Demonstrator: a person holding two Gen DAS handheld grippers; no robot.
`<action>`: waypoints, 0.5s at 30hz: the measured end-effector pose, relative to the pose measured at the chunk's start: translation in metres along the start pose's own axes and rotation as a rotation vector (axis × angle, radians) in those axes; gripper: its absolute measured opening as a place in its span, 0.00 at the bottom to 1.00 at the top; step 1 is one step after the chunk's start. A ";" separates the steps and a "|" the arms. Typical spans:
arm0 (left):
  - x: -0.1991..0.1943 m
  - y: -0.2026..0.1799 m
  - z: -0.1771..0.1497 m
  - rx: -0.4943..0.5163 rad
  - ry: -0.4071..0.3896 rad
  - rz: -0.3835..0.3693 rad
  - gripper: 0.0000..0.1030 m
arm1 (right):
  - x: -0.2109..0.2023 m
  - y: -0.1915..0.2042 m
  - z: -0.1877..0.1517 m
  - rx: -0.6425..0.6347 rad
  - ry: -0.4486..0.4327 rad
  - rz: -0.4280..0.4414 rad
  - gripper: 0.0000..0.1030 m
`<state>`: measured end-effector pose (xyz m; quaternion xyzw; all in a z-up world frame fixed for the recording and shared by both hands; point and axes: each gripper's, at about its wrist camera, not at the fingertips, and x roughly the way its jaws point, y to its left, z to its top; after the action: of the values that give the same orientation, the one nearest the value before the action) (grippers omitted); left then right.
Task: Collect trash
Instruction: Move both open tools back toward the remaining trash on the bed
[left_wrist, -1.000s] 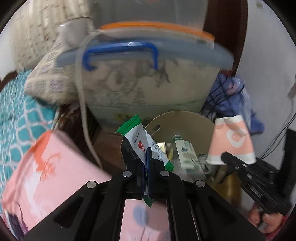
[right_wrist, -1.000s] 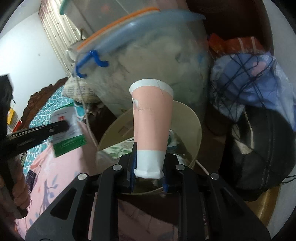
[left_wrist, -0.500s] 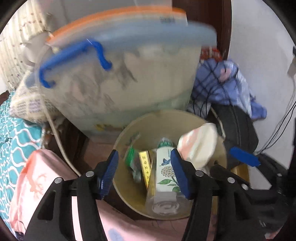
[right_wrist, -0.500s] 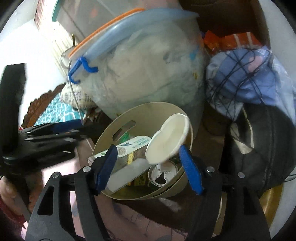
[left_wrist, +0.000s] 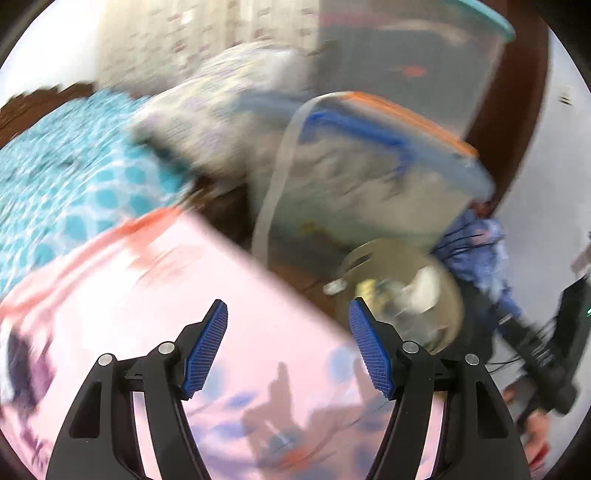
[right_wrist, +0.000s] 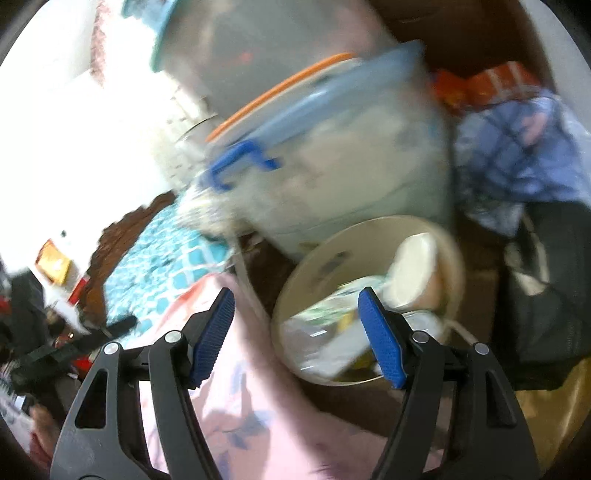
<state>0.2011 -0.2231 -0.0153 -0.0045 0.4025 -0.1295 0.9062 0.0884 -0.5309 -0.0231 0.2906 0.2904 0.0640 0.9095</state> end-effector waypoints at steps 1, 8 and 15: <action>-0.005 0.016 -0.010 -0.023 0.009 0.023 0.63 | 0.002 0.009 -0.003 -0.012 0.012 0.017 0.69; -0.059 0.156 -0.087 -0.225 0.040 0.257 0.63 | 0.048 0.101 -0.054 -0.173 0.223 0.166 0.69; -0.140 0.310 -0.145 -0.566 0.000 0.489 0.63 | 0.088 0.177 -0.127 -0.345 0.443 0.235 0.69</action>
<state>0.0768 0.1238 -0.0469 -0.1586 0.4115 0.2071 0.8733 0.0987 -0.2974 -0.0504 0.1425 0.4309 0.2790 0.8463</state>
